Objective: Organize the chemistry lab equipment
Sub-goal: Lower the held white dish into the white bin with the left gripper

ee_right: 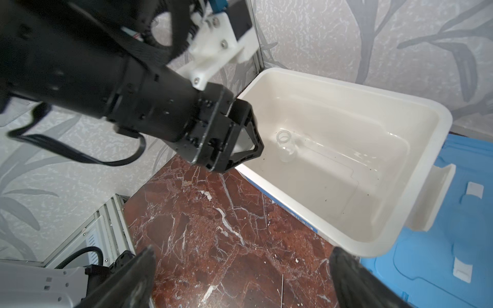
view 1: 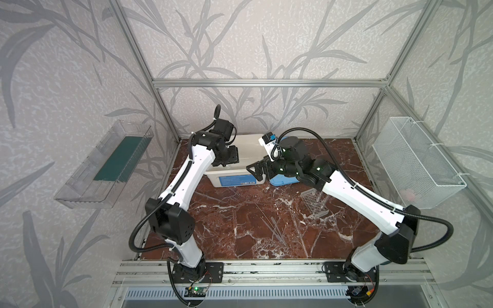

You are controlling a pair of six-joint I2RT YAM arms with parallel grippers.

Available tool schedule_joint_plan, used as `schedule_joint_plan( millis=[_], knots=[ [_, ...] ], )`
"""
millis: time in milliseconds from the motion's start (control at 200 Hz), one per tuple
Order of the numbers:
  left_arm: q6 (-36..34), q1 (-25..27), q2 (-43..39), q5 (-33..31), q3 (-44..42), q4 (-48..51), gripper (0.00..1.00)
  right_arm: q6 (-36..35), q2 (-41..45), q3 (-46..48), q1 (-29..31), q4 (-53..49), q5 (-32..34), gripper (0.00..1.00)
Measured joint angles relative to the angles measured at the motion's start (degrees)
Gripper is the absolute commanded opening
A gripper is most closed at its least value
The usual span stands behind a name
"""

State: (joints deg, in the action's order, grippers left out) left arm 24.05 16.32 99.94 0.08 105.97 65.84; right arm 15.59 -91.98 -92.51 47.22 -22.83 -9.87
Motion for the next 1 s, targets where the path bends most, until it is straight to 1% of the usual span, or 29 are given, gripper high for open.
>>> schedule_joint_plan(
  millis=[180,255,385,515,775,999],
  knots=[
    [-0.8,-3.5,7.1,0.1,2.5,0.7,0.52,-2.3,-8.2,-7.9,0.0,-1.0,-0.8,0.99],
    [-1.2,-4.5,10.8,0.2,5.4,1.7,0.52,-3.0,-11.7,-10.6,-0.1,-1.6,-1.4,0.99],
    [-1.6,-5.3,17.3,0.2,12.0,3.3,0.52,-3.5,-17.2,-14.5,-0.5,-2.3,-2.9,0.99],
    [-1.6,-5.5,21.2,0.0,14.8,3.9,0.51,-3.6,-21.2,-17.3,-1.1,-2.8,-4.0,0.99],
    [-1.1,-5.5,23.0,-1.6,13.6,2.9,0.50,-3.4,-24.5,-19.8,-2.5,-3.1,-5.1,0.99],
    [0.2,-5.5,23.1,-1.5,8.1,-0.8,0.50,-3.2,-24.8,-19.8,-3.5,-3.0,-5.5,0.99]
  ],
)
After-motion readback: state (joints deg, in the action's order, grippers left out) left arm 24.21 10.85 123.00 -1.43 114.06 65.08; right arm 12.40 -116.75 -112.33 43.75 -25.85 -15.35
